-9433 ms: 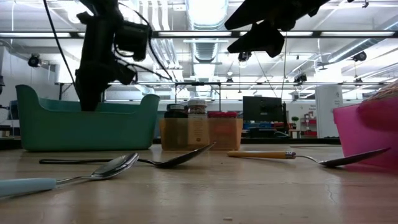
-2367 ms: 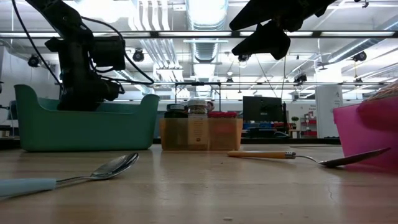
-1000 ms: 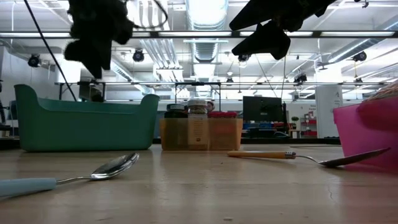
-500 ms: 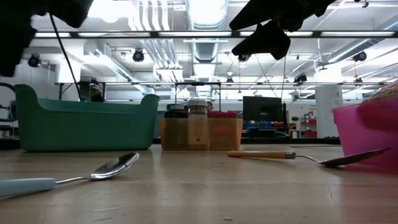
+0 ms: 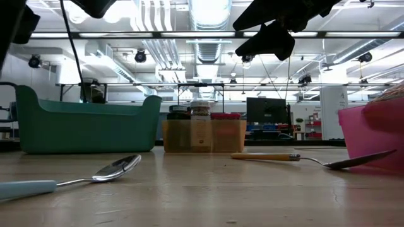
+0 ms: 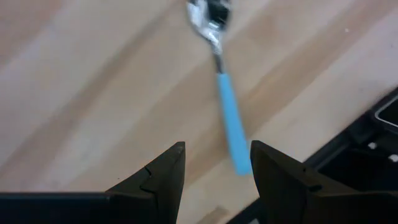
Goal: Pick & Place Food Item
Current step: Put the light blue spoon into the green bin
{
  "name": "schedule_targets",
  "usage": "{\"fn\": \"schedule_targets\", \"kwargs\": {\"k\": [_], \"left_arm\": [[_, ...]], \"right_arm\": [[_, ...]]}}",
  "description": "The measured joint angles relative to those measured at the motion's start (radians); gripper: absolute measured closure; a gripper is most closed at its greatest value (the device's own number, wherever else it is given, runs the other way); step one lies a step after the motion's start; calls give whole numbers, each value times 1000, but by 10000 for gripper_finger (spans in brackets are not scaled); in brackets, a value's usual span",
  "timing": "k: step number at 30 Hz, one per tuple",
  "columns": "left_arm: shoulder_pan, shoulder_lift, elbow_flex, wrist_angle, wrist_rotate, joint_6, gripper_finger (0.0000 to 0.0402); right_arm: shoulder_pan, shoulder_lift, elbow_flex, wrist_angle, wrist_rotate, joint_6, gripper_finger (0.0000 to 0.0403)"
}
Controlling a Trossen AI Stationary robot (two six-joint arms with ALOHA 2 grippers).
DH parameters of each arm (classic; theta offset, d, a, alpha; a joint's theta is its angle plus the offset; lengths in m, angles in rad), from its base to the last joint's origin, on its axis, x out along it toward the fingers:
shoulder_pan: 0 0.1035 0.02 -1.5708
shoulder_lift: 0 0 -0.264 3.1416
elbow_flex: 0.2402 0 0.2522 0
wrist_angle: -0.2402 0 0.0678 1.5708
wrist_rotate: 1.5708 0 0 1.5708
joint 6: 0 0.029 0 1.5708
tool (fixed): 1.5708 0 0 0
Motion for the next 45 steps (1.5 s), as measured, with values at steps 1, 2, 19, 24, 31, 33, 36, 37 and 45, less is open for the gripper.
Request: {"fn": "schedule_targets", "kwargs": {"k": [1, 2, 19, 24, 31, 33, 36, 37, 45], "left_arm": [[-4, 23, 24, 3, 5, -7, 219], [-7, 44, 44, 6, 8, -11, 219], [-24, 184, 93, 2, 19, -83, 219], [-34, 184, 93, 48, 17, -94, 219], [-35, 213, 93, 55, 13, -101, 219], [-35, 227, 95, 51, 18, -93, 219], [-34, 237, 96, 50, 36, -54, 223], [-34, 240, 96, 50, 37, -32, 228], [-34, 242, 96, 22, 23, 138, 362]], "right_arm": [[0, 0, 0, 1, 0, 0, 103], [0, 0, 0, 1, 0, 0, 103], [0, 0, 0, 0, 0, 0, 103], [0, 0, 0, 1, 0, 0, 103], [0, 0, 0, 0, 0, 0, 103], [0, 0, 0, 1, 0, 0, 103], [0, 0, 0, 0, 0, 0, 103], [0, 0, 0, 0, 0, 0, 103], [0, 0, 0, 0, 0, 0, 103]]}}
